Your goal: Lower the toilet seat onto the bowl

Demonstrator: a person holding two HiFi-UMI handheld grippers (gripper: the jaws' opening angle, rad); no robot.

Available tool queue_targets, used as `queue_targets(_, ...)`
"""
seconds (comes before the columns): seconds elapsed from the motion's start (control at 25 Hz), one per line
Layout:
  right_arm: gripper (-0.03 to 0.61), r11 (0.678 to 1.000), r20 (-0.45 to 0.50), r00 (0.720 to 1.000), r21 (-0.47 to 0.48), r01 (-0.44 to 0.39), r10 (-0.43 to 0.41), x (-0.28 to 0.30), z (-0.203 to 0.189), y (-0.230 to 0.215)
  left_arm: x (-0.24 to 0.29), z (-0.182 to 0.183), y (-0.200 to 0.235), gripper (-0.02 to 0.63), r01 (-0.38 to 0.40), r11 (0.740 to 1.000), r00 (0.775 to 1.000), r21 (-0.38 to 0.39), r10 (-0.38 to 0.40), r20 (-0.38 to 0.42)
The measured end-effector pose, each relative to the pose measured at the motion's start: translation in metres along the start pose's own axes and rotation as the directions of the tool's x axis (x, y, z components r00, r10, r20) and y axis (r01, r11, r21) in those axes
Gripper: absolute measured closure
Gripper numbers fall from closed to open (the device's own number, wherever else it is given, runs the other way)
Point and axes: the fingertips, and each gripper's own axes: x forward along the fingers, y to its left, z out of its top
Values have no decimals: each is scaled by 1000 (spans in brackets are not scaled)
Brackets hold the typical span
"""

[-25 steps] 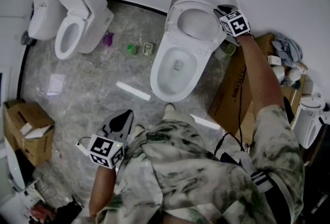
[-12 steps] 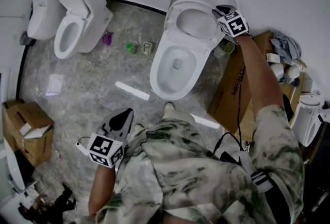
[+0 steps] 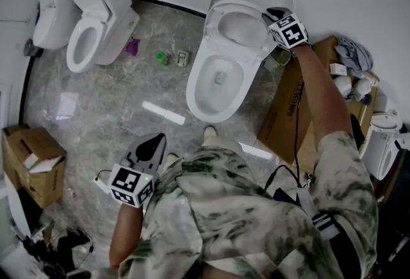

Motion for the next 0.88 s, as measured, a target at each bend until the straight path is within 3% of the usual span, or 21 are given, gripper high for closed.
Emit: queue_targets(0.88, 469, 998, -13, 1000, -56, -7, 6, -17, -2, 43, -31, -17, 0, 592, -3, 1000, 1000, 12, 3, 20)
